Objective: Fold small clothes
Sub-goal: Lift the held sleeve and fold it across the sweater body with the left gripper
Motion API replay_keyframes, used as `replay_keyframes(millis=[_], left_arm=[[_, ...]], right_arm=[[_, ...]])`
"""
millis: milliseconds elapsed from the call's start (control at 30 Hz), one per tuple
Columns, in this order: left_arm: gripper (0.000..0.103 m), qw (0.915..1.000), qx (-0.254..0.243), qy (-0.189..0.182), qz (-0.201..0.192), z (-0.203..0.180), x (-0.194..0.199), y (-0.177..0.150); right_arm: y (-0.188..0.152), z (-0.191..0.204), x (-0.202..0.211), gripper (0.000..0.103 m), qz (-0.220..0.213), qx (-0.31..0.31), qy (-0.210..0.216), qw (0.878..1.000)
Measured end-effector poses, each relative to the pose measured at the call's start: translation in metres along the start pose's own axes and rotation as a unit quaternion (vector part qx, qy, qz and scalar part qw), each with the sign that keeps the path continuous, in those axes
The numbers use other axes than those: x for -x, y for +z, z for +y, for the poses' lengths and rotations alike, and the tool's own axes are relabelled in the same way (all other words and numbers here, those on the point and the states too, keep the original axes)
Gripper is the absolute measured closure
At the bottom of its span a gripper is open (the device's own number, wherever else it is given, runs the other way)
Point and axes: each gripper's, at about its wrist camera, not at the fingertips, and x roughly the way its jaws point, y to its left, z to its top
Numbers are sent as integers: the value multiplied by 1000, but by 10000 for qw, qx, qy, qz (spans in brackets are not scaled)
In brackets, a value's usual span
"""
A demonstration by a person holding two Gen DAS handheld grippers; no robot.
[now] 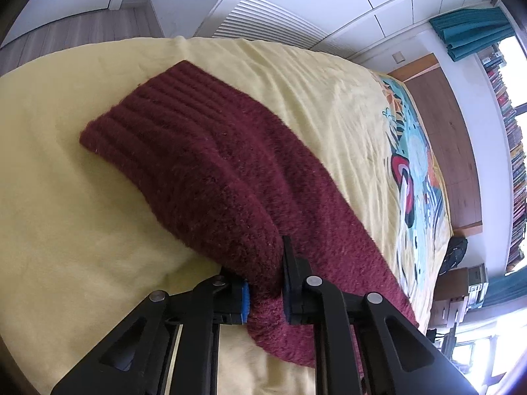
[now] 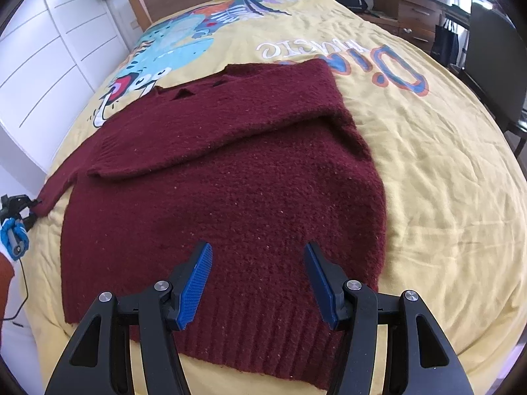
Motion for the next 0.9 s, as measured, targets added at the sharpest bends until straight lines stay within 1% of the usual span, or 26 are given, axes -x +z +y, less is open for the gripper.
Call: replay_keyframes(millis=[167, 433, 733, 900], left_arm=[[92, 9999, -63, -108, 8, -18, 1, -1], [92, 9991, -291, -303, 12, -65, 5, -11], [92, 9953, -477, -836, 146, -127, 6, -33], [93, 9916, -619, -1101, 284, -167, 2, -53]], right_arm=[[-4, -11, 4, 43, -42, -81, 5, 10000], [-10, -28, 12, 43, -135, -178, 11, 9998], [-14, -51, 25, 43, -281, -261, 47, 9993], [-18, -67, 33, 43, -385, -376, 52, 9985]])
